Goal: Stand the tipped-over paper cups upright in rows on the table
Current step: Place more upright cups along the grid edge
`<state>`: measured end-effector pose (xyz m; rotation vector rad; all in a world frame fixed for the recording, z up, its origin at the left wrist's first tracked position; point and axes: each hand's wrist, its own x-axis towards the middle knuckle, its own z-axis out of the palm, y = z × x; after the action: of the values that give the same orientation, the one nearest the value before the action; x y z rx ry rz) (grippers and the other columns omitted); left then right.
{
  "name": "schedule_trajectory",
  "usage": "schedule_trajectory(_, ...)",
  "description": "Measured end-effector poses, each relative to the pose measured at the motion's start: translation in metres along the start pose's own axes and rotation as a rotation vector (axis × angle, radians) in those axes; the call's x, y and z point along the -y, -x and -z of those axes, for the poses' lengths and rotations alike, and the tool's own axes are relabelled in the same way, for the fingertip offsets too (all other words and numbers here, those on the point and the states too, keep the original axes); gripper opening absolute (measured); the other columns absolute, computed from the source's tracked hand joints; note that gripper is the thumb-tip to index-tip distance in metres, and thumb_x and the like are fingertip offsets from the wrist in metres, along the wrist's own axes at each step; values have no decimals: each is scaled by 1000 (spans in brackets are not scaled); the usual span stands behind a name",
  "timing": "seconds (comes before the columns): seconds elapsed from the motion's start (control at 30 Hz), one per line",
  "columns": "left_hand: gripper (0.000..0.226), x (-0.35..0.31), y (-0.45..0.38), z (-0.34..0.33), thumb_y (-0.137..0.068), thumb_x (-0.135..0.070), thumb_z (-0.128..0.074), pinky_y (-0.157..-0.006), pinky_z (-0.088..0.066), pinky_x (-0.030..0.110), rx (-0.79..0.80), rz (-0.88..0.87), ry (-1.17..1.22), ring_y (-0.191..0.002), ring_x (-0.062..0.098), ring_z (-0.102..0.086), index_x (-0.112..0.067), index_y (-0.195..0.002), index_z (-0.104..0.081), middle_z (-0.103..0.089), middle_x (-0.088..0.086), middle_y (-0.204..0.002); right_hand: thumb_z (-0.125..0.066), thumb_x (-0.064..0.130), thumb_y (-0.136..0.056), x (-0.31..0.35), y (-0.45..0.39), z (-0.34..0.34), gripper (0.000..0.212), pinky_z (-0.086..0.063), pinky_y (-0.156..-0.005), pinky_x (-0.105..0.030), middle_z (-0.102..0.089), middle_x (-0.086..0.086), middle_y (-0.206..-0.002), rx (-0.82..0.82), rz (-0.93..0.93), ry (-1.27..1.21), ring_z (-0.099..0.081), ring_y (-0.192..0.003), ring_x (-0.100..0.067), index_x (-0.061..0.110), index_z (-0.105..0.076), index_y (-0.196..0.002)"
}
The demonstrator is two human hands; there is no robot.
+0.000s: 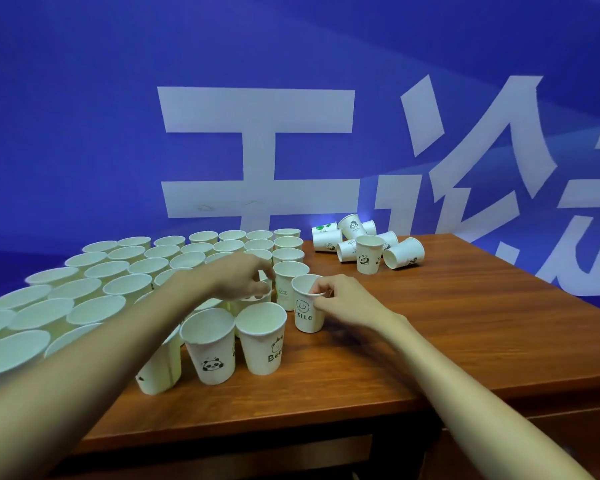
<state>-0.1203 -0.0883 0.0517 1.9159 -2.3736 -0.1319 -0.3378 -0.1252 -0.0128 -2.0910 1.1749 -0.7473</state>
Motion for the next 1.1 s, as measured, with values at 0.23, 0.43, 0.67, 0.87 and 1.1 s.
schedule_trajectory(0.23,31,3,-3,-5,-95,-29,-54,-79,-47,23,-41,-14,-16,-93,10,-61,-25,-126,-58,-70,-3,-110,-55,19,-86,3,-4,-6,16,-54,-69,-31,-70,6,-93,42,98,116,-62,-78,-7,27,-69,-87)
schedule_trajectory(0.43,26,0,-7,-4,-95,-29,-56,-71,-41,20,-124,-54,-28,-87,8,-56,-26,-120,-62,-68,-5,-108,-57,14,-85,7,-3,-7,24,-48,-66,-13,-64,18,-95,29,130,77,-59,-86,-1,24,-71,-101)
schedule_trajectory(0.67,25,-4,-16,-6,-95,-31,-55,-72,-42,20,-190,-72,-19,-88,7,-58,-27,-118,-64,-68,-5,-111,-60,9,-86,1,-8,11,33,-41,-63,-10,-67,22,-96,-69,217,-99,-52,-61,9,26,-70,-113)
schedule_trajectory(0.87,24,0,-25,-6,-96,-27,-54,-65,-39,12,-235,-110,69,-88,5,-58,-24,-116,-67,-69,-6,-112,-59,16,-90,-32,-49,44,32,-54,-63,-21,-63,16,-106,-294,63,-152,-55,-63,2,24,-63,-121)
schedule_trajectory(1.1,25,4,-39,-8,-96,-28,-55,-69,-43,14,-221,-134,89,-86,2,-58,-25,-116,-68,-68,-10,-111,-52,29,-93,-89,-112,71,47,-46,-99,-45,-57,-1,-136,-484,-149,94,-54,-122,-24,21,-51,-139)
